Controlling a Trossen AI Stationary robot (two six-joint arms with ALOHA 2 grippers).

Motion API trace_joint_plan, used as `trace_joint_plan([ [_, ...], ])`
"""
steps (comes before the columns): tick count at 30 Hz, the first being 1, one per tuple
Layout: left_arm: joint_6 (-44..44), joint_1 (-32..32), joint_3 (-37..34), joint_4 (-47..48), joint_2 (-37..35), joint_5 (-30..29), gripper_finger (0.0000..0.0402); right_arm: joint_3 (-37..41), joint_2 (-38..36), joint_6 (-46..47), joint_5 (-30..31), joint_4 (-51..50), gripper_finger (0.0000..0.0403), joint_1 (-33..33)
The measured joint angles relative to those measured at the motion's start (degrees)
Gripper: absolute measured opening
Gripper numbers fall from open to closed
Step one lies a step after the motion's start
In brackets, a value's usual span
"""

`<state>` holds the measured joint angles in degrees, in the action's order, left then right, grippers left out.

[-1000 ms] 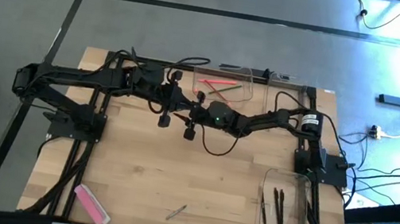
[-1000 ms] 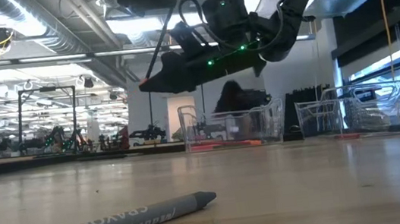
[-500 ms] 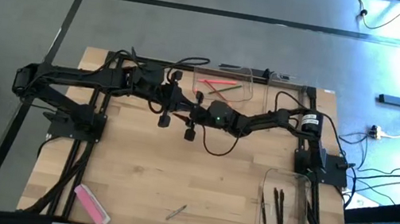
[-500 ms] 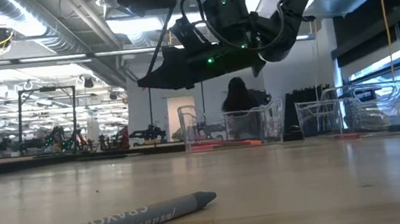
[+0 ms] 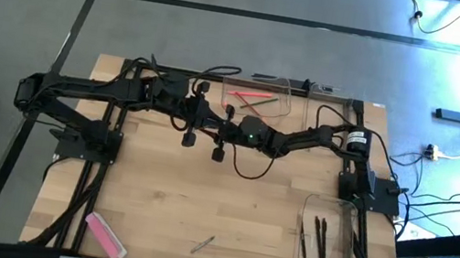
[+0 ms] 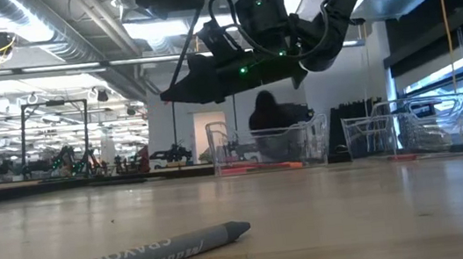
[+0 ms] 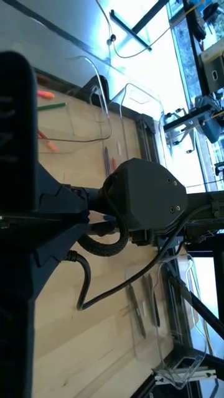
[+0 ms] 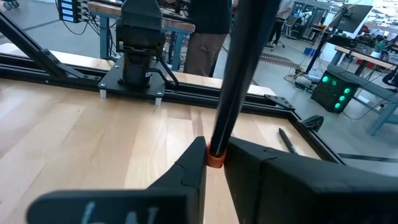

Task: Sort crayons/erasers/pens/pencils in bins
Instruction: Put the dark blue pencil into the top left transparent bin

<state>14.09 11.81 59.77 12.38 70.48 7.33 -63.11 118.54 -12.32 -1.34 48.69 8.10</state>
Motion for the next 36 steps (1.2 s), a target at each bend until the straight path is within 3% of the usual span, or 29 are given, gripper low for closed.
trace_joint_plan([
  [6, -0.5, 0.0, 0.0, 0.0, 0.0, -0.2, 0.0008, 0.0, 0.0, 0.0, 0.1, 0.0, 0.0048, 0.0],
  [23, 0.0, 0.0, 0.0, 2.5, 0.0, -0.5, 0.0091, 0.0, 0.0, -0.2, 0.3, -0.2, 0.0048, 0.0],
  [31, 0.0, 0.0, 0.0, 2.3, -1.3, -10.6, 0.0091, 0.0, -1.9, -0.1, 6.5, -4.5, 0.0048, 0.3],
  [36, 0.0, 0.0, 0.0, 2.8, -4.2, -12.7, 0.009, 0.0, -4.1, 0.6, 6.4, -9.5, 0.0048, 1.4],
])
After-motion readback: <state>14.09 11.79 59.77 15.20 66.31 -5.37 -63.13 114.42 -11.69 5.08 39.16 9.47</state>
